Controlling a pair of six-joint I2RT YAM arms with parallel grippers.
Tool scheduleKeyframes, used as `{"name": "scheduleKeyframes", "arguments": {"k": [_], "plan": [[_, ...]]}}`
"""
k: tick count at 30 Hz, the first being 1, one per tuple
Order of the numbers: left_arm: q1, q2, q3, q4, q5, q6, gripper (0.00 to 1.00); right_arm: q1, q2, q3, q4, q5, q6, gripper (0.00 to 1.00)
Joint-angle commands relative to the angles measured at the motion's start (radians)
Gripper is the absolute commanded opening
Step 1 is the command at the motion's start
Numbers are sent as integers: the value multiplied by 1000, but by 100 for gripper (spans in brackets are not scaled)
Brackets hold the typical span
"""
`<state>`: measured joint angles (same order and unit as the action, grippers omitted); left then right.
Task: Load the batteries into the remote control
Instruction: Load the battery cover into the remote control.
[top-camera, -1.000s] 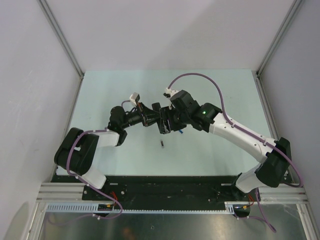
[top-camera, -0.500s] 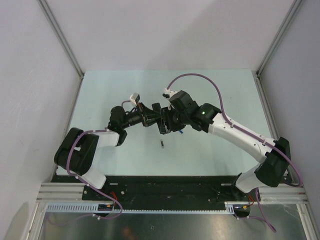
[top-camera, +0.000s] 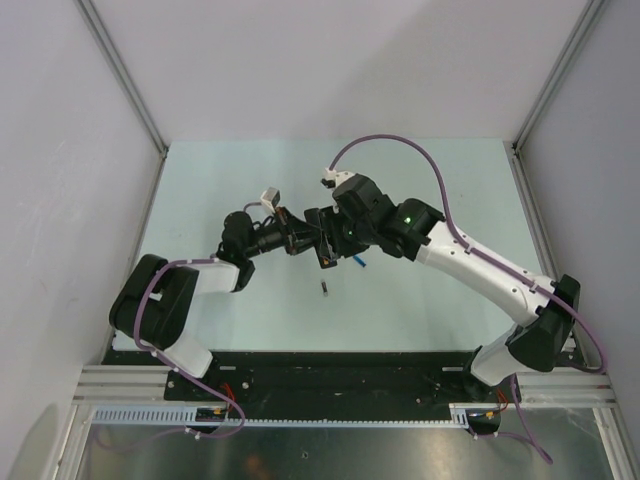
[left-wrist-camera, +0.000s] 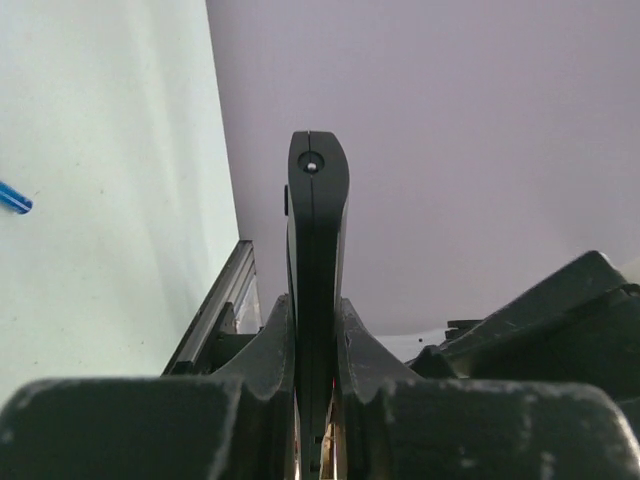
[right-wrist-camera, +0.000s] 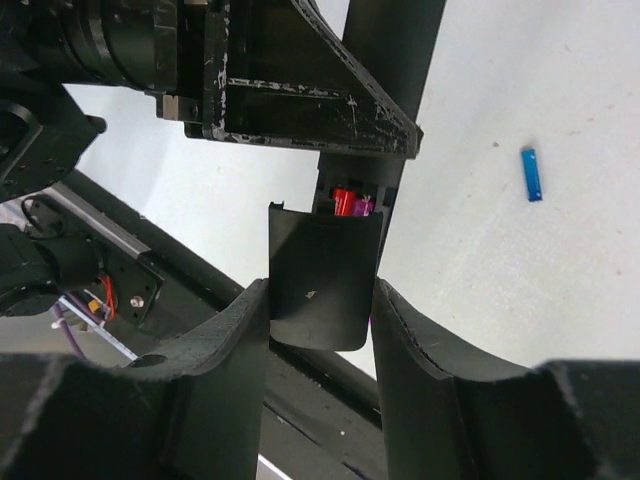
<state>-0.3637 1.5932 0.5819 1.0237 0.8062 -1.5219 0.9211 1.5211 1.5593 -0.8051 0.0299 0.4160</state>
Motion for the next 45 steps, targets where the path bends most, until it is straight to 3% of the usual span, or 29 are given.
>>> {"name": "scheduleKeyframes", "arguments": {"k": [1,6,14,45], "plan": [[-12,-7,65,-101,-42,115,0,15,28,68,-112,111,3,35],[-20,-29,93,-223,-73,184,0,24,25,59,-146,136,15,34],[-49,-64,105,-255,-82,224,0,44,14,12,-97,120,30,33],[-72,-93,62,-123,-61,114,0,24,103,27,-128,113,50,32]]}}
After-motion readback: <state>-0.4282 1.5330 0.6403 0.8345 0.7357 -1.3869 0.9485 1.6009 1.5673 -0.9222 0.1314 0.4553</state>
